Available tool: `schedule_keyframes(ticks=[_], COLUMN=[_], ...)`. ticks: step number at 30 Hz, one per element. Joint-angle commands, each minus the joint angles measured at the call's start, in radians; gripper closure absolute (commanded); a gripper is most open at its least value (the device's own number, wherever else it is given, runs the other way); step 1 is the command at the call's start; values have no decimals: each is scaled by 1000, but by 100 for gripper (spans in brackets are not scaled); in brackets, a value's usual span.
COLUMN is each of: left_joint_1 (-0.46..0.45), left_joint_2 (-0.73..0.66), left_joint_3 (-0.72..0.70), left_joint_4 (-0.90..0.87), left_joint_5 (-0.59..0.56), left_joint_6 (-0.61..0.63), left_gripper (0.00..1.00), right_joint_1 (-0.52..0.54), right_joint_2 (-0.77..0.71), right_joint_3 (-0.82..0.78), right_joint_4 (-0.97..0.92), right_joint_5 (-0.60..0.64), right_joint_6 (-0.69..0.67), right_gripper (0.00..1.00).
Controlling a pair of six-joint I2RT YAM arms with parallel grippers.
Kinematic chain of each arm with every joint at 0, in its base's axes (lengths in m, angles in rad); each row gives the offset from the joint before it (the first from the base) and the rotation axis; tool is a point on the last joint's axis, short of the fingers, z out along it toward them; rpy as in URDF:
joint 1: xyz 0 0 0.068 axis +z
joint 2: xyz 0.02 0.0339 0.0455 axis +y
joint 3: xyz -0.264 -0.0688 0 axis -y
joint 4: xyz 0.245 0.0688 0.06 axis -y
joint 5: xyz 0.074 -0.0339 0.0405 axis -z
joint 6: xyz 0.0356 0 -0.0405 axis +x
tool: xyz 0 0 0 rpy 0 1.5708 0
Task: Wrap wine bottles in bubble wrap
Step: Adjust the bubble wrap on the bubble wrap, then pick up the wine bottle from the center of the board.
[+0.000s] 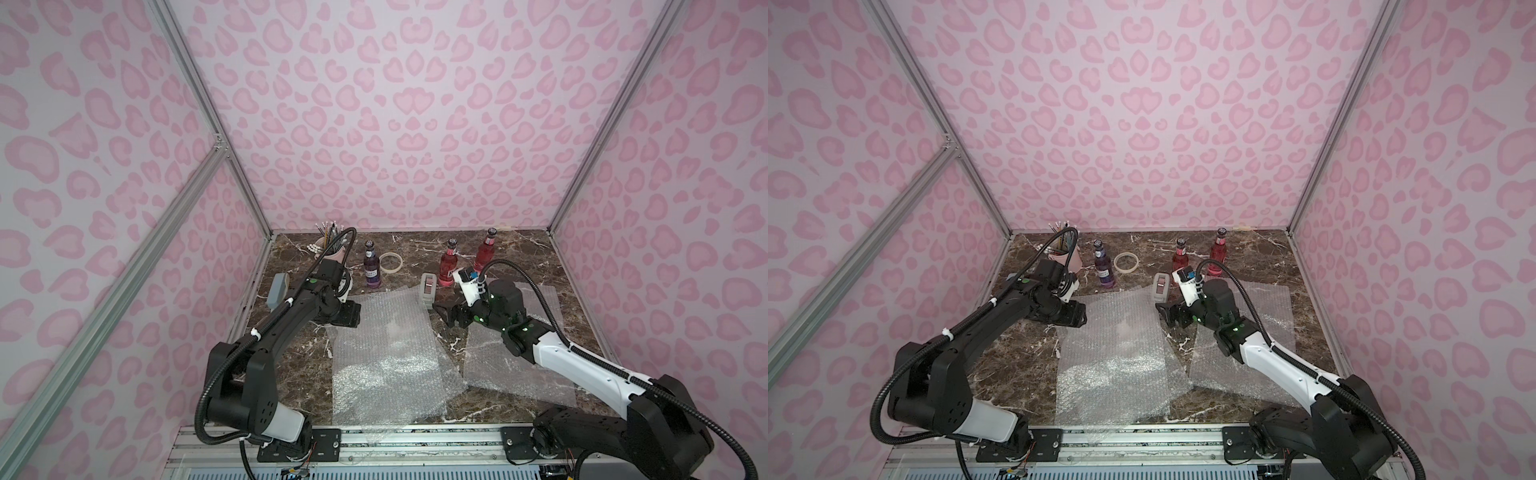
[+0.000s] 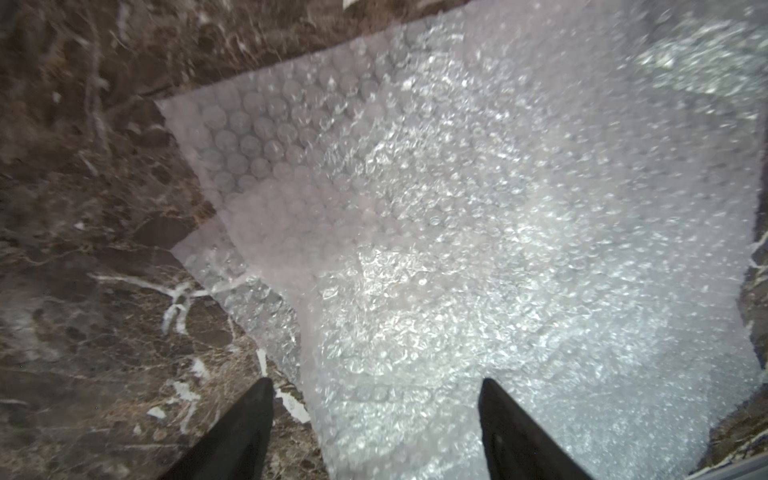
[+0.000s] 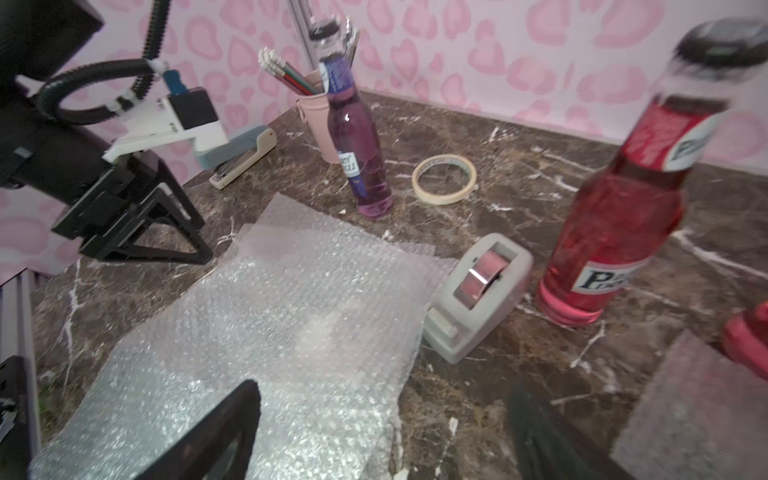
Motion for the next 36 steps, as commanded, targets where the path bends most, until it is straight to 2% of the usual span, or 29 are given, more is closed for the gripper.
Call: schedule_keyframes(ticks=[1,2,3,10,15,19,28,33,36], left_joint_1=[3,2,1,1,1,2,3,3,3], left_joint_2=[-76,-108,-131,-273,-307,-301,-307,-302,-304], left_joint_3=[-8,-19,-29,-148,-203,-205,-215,-214,-214], left_joint_4=[29,49,71,267,363,366,393,387,390], left_joint_5=[4,36,74,364,480,510,540,537,534], left_joint_6=[16,16,14,-35,-45,-36,-44,-42,-44], left_gripper=[8,1,0,2,2,2,2,2,2], right_joint_1=[-46,-60,-71,-138,-172,-188,-197,-198,-198], right_joint_2=[11,24,38,211,343,451,574,612,628], right_joint_3=[22,37,54,176,246,310,368,394,413], right_joint_4=[101,115,126,216,286,325,407,402,385], right_joint_5=[31,35,37,10,-9,-70,-72,-61,-59], right_joint_6=[-43,-50,-57,-99,-114,-143,-161,-181,-205], right_gripper=[6,6,6,9,12,19,33,47,60])
